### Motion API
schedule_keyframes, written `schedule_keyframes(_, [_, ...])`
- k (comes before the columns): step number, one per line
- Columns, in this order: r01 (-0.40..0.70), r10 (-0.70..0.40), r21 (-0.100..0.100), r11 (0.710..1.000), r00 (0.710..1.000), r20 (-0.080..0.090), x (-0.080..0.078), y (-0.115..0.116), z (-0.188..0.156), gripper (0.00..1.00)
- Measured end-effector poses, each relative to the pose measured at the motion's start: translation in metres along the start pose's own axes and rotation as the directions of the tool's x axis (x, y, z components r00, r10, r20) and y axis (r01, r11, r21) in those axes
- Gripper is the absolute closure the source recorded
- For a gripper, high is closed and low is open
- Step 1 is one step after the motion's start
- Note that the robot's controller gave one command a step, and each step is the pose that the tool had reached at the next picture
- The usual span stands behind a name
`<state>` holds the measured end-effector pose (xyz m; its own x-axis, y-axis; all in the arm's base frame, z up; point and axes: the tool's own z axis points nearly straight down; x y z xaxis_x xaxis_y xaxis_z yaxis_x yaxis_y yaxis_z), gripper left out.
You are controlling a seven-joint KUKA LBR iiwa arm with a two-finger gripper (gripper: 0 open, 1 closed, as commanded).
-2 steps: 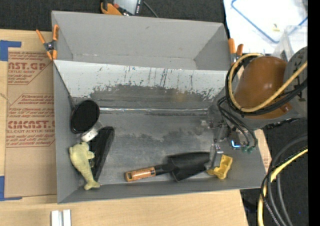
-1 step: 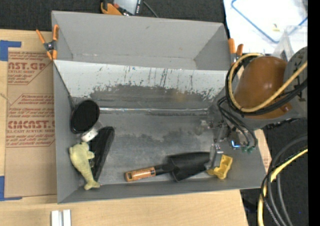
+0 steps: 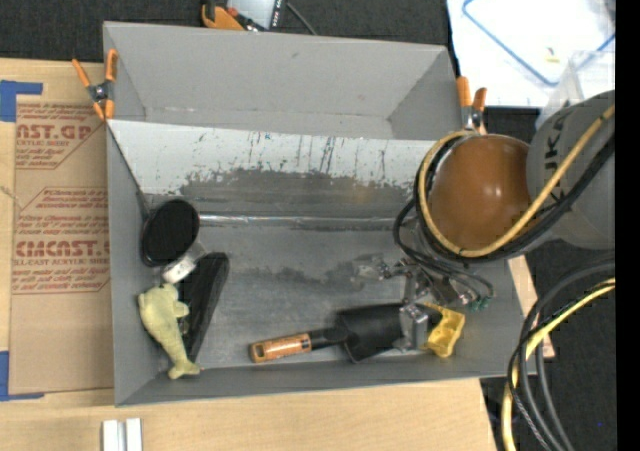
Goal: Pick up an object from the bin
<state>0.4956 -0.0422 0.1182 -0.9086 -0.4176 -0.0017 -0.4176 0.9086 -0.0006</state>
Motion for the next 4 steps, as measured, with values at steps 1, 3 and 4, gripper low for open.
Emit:
schedule_keyframes(1, [-0.015,0.015,0.0,1.0,1.0,0.001,-0.005,-0.003,0.019,0.0])
schedule_keyframes(3, [0.115,-0.116,0.004,0.993,0.993,0.017,-0.013,0.023,0.046,1.0])
schedule_keyframes(4, [0.117,-0.117,0.006,0.993,0.993,0.022,-0.019,0.022,0.023,1.0])
